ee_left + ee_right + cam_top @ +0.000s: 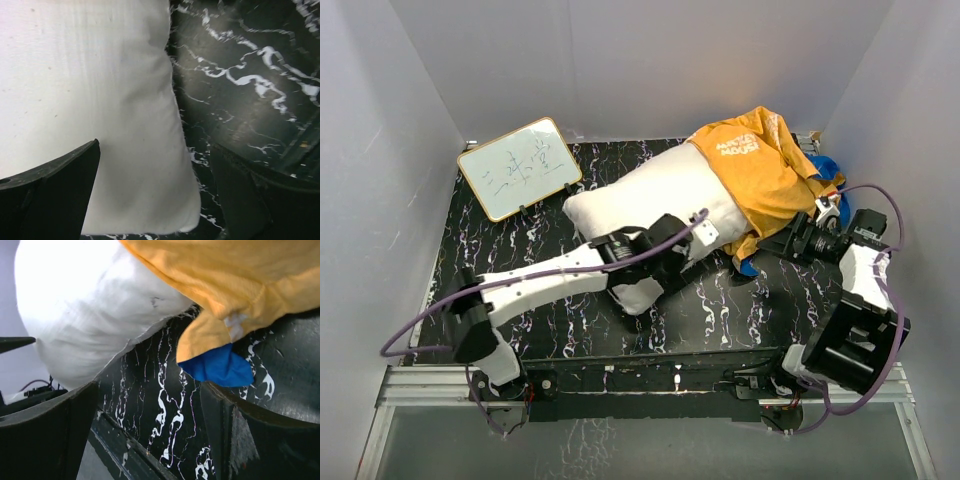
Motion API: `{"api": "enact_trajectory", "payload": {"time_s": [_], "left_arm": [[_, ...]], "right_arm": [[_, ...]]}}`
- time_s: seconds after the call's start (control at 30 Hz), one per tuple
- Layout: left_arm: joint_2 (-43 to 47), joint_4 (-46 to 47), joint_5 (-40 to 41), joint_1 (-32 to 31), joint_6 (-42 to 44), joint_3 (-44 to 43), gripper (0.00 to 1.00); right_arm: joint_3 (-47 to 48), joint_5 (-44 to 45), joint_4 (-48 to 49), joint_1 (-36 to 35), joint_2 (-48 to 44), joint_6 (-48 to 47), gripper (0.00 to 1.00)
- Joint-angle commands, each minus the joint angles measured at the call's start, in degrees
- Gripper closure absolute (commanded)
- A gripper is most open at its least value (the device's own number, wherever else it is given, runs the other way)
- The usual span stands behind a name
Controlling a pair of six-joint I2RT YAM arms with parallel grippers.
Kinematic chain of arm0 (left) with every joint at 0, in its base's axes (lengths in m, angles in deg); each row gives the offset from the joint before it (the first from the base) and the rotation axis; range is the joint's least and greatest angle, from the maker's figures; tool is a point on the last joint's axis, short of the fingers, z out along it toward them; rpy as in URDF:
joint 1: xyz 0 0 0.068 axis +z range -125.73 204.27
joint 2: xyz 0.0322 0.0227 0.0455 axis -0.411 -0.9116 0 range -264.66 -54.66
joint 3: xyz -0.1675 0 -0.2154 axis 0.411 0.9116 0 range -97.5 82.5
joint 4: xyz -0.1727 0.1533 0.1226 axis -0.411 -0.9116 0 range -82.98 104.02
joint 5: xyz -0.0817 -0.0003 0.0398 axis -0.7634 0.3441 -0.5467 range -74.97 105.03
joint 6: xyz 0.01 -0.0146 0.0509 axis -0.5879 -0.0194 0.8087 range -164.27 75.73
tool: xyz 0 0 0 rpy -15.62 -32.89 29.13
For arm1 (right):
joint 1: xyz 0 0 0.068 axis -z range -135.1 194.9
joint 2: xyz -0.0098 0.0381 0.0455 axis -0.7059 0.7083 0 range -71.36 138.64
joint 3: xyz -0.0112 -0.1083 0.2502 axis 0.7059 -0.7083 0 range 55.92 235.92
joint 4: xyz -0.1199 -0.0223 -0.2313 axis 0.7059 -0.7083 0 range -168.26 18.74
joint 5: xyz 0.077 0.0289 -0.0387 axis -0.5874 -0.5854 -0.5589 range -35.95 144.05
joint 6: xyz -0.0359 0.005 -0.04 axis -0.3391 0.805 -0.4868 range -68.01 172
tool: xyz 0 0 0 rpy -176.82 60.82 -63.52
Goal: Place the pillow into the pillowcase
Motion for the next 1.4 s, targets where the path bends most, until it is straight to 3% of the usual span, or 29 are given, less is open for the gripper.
{"api": "enact_trajectory", "payload": {"time_s": [0.0,0.2,0.53,0.7,0.83,0.9,1.0,1.03,1.1,1.13,1.17,1.2,1.23,1.37], "left_arm": [[-4.89,-5.26,16.43,-2.09,6.82,-5.16,0.1],[-9.28,-3.42,20.77,-2.48,6.79,-5.98,0.03],[-13.35,-5.32,20.82,-2.43,1.69,-4.97,0.03],[-16.53,-5.97,24.59,-2.38,2.47,-4.96,0.03],[-17.97,-3.2,26.01,-1.77,4.18,-4.8,0.05],[-18.64,-2.42,23.43,-0.92,4.38,-5.27,0.19],[-19.75,-1.97,20.84,0.11,3.2,-5.91,0.29],[-19.82,-1.48,19.73,0.46,2.81,-5.62,0.36],[-19.54,-0.88,16.63,1.54,0.9,-5.18,0.71],[-19.29,-0.68,14.92,2.2,-0.19,-5.15,0.9],[-18.84,-0.52,13.02,2.85,-0.96,-5.26,1.0],[-18.26,-0.52,10.6,3.46,-1.33,-5.7,1.0],[-17.43,-0.29,8.31,4.01,-1.62,-6.21,1.0],[-12.15,3.17,-3.75,8.42,-5.2,-9.43,1.0]], "right_arm": [[-4.06,5.9,11.57,0.49,-3.64,10.45,0.15],[-11.31,5.8,21.73,0.47,-4.78,19.47,0.15],[-17.56,8.56,30.91,0.44,-6.81,29.59,0.15],[-19.44,9.27,38.8,-0.78,-3.4,35.64,0.17],[-18.75,12.01,43.31,-5.67,1.53,35.58,0.17],[-17.33,13.33,44.75,-7.12,4.78,35.79,0.17],[-14.21,13.41,46.54,-8.74,10.46,35.91,0.18],[-12.97,13.6,47.1,-9.53,12.55,35.84,0.18],[-9.76,14.31,46.7,-11.02,16.9,35.66,0.26],[-8.2,13.97,46.08,-11.26,18.76,35.65,0.36],[-6.13,13.13,44.87,-11.3,20.15,35.23,0.55],[-3.67,11.39,42.53,-11.29,20.75,34.17,0.72],[-0.73,8.68,40.53,-11.41,20.78,33.05,0.8],[12.69,-0.05,37.62,-13.58,15.14,32.01,0.9]]}}
